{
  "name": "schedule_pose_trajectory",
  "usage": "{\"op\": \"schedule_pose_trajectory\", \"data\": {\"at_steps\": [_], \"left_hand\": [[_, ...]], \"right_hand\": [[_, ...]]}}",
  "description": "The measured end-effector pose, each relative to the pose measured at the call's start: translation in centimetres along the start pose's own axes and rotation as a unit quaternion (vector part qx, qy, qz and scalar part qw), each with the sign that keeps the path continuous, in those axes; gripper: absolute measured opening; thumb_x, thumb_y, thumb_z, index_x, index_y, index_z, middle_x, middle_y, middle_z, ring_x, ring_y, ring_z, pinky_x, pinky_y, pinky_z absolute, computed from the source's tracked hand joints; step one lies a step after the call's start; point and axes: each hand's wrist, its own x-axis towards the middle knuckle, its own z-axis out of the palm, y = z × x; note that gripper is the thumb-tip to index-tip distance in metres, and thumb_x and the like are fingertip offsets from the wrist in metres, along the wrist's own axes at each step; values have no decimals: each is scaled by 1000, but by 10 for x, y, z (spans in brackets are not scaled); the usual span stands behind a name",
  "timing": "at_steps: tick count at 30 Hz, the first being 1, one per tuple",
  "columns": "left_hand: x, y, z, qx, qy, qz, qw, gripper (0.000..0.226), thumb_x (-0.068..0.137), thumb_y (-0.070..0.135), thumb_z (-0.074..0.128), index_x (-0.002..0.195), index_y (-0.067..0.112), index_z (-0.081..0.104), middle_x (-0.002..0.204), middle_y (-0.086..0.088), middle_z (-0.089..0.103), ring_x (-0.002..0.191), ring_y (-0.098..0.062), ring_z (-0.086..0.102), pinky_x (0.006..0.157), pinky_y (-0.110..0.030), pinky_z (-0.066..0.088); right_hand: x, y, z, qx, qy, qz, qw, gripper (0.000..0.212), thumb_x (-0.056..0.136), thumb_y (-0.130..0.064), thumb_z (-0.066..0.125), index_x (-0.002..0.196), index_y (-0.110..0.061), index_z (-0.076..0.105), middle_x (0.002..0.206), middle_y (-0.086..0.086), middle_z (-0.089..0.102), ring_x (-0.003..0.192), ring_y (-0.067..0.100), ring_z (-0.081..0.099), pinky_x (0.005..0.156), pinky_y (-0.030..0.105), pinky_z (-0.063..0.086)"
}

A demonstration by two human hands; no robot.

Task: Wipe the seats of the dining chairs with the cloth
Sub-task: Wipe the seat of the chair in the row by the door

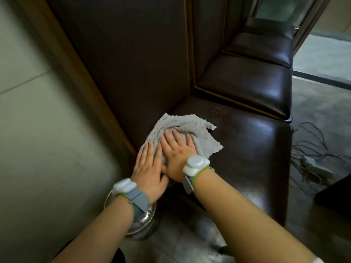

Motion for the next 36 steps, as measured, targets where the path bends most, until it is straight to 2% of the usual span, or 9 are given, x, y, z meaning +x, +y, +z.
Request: {"op": "schedule_pose_trajectory", "data": {"at_steps": [4, 8, 12, 16, 22, 28, 32, 33, 36], "left_hand": [[21, 49, -6, 51, -51, 59, 996, 88, 73, 51, 21, 151, 25, -12, 157, -11, -22, 141, -20, -30, 113, -44, -21], [58, 117, 5, 53, -88, 178, 979, 84, 80, 50, 39, 151, 32, -1, 160, -8, -12, 146, -20, -16, 115, -50, -15], [96, 151, 17, 36, -106, 212, 971, 83, 79, 47, 42, 151, 32, 2, 161, -4, -6, 147, -18, -9, 115, -50, -13], [145, 140, 17, 33, -112, 165, 979, 82, 83, 44, 42, 151, 29, -1, 161, 1, -10, 147, -13, -11, 116, -47, -12], [231, 99, 9, 52, -123, 106, 985, 80, 83, 46, 41, 152, 33, 2, 161, 5, -8, 147, -12, -9, 117, -44, -9], [294, 84, -5, 35, -159, 91, 982, 74, 82, 39, 54, 148, 27, 24, 155, 1, 25, 142, -21, 20, 111, -37, 20], [324, 87, 4, 49, -161, 70, 983, 66, 81, 29, 57, 142, 25, 34, 147, -5, 37, 136, -28, 31, 107, -40, 26], [328, 87, 7, 59, -154, 60, 984, 60, 82, 26, 54, 139, 22, 36, 145, -7, 38, 136, -30, 32, 107, -41, 26], [328, 91, 8, 127, -154, 57, 978, 47, 93, 22, 37, 139, 16, 34, 148, -13, 35, 138, -34, 28, 113, -45, 22]], "right_hand": [[-41, 50, 1, 50, -3, 98, 994, 79, 91, -61, 22, 153, -24, -8, 161, -2, -15, 147, 19, -16, 117, 49, -12], [-92, 113, 3, 64, 10, 241, 968, 97, 68, -76, 4, 153, -31, -4, 161, -7, -8, 148, 13, -11, 117, 43, -11], [-92, 147, -6, 67, -4, 326, 943, 96, 72, -79, 15, 153, -31, -3, 162, -6, -5, 149, 14, -6, 120, 45, -3], [-39, 171, -14, 61, 6, 307, 950, 111, 57, -82, 4, 154, -26, 3, 162, -3, -1, 149, 15, -3, 119, 47, 0], [59, 202, -21, 69, -14, 261, 963, 89, 81, -75, 23, 153, -25, 10, 161, -2, 10, 148, 20, 8, 118, 49, 7], [124, 218, -26, -27, -78, 200, 976, 56, 96, -51, 34, 147, -32, 20, 149, 9, 27, 135, 35, 24, 112, 50, 22], [167, 233, -16, -42, -118, 226, 966, 74, 76, -71, 25, 142, -36, 25, 141, 7, 34, 127, 37, 32, 102, 54, 29], [174, 234, -16, -37, -101, 238, 965, 75, 75, -71, 30, 142, -37, 25, 141, 6, 35, 128, 38, 32, 100, 57, 30], [177, 233, -14, -52, -81, 232, 968, 61, 94, -47, 45, 147, -28, 24, 148, 5, 32, 138, 35, 26, 104, 55, 29]]}}
